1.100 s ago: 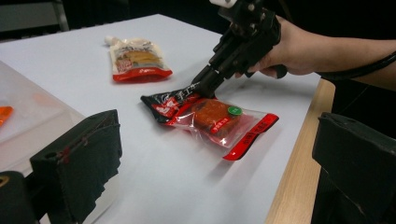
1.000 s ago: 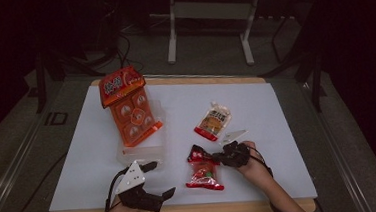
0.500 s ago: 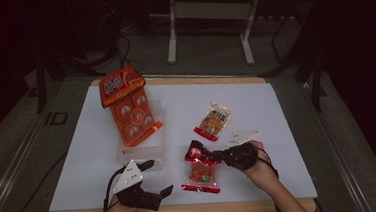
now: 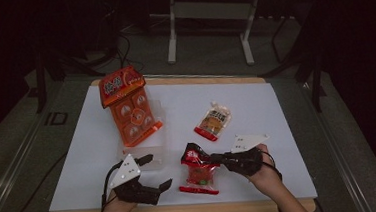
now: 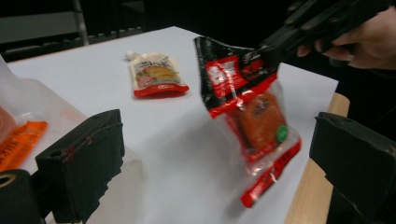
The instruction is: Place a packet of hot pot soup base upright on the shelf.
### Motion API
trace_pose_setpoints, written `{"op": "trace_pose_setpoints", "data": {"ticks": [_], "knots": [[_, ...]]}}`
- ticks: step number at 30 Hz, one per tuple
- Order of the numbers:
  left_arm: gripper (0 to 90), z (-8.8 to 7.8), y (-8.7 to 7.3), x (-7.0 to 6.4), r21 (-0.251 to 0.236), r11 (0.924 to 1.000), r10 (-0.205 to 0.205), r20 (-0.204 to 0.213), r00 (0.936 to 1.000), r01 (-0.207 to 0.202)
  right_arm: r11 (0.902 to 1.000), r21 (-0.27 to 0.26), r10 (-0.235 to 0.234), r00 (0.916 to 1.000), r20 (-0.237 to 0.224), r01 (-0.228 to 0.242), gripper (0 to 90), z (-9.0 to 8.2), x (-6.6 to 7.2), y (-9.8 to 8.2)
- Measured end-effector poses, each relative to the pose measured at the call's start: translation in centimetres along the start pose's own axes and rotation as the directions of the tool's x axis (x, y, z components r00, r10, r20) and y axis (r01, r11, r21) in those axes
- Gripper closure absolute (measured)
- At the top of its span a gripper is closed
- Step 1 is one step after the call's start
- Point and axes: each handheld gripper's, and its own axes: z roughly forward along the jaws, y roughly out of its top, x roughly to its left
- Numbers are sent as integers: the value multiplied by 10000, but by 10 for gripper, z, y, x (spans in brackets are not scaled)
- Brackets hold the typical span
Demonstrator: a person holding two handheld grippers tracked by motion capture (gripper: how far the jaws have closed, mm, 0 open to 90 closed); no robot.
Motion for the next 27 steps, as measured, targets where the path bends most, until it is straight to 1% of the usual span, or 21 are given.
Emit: {"op": "trace_pose_setpoints", "data": {"ticks": [1,4,5,6,7,9,11,12,13,16,17,18,19,20,21,22,23,24,25,26,27], "knots": [[67,1,2,1,-18,10000,-9,102,9999,9,9999,-95,-107,9999,-43,106,898,-3,4,3],[72,4,5,0,70,9999,109,72,9999,-109,9997,-119,-234,9997,-66,234,897,-5,8,5],[78,8,8,2,154,9998,89,230,9997,-92,9993,-166,-345,9994,-73,344,897,-7,12,6],[81,8,8,2,154,9998,89,230,9997,-92,9993,-166,-345,9994,-73,344,897,-7,12,6],[81,10,11,3,188,9998,-4,322,9995,-2,9991,-207,-365,9993,-95,363,898,-7,13,7],[94,13,13,4,238,9997,-57,475,9989,46,9987,-252,-438,9989,-142,434,898,-9,16,8],[120,17,16,5,365,9993,25,795,9968,-54,9984,-331,-455,9988,-172,449,897,-10,18,9],[124,19,17,4,389,9992,2,876,9962,-36,9981,-362,-496,9986,-160,490,898,-10,19,9],[148,21,18,4,439,9990,3,896,9960,-43,9980,-359,-527,9985,-154,521,897,-11,20,9],[164,26,22,3,531,9983,172,929,9955,-222,9973,-329,-665,9977,-137,660,897,-11,23,10],[185,27,24,2,549,9982,166,957,9953,-220,9970,-338,-698,9975,-126,693,897,-11,24,11],[224,29,26,2,584,9980,188,1000,9948,-248,9968,-359,-722,9973,-138,717,897,-12,25,11],[230,30,27,3,577,9980,191,1030,9945,-251,9967,-365,-728,9972,-173,721,897,-12,26,11],[238,32,29,3,587,9981,116,1139,9934,-184,9965,-391,-746,9971,-160,740,897,-11,26,11],[276,33,30,4,568,9984,-15,1283,9917,-59,9965,-409,-739,9971,-182,732,897,-11,27,12],[297,35,31,5,552,9985,-69,1315,9913,-4,9964,-425,-740,9971,-194,732,897,-11,27,12],[320,37,32,6,550,9985,-145,1481,9889,65,9963,-421,-765,9968,-209,756,897,-11,28,12],[371,38,33,6,564,9983,-211,1576,9873,123,9961,-405,-797,9966,-222,788,897,-10,28,13],[380,40,34,7,547,9983,-258,1530,9879,176,9960,-399,-808,9965,-209,800,897,-10,29,13],[427,41,35,8,551,9983,-277,1699,9851,186,9958,-366,-845,9962,-220,837,897,-9,29,13],[465,42,36,8,538,9985,-235,1752,9843,143,9957,-345,-873,9960,-203,865,897,-8,29,13]]}}
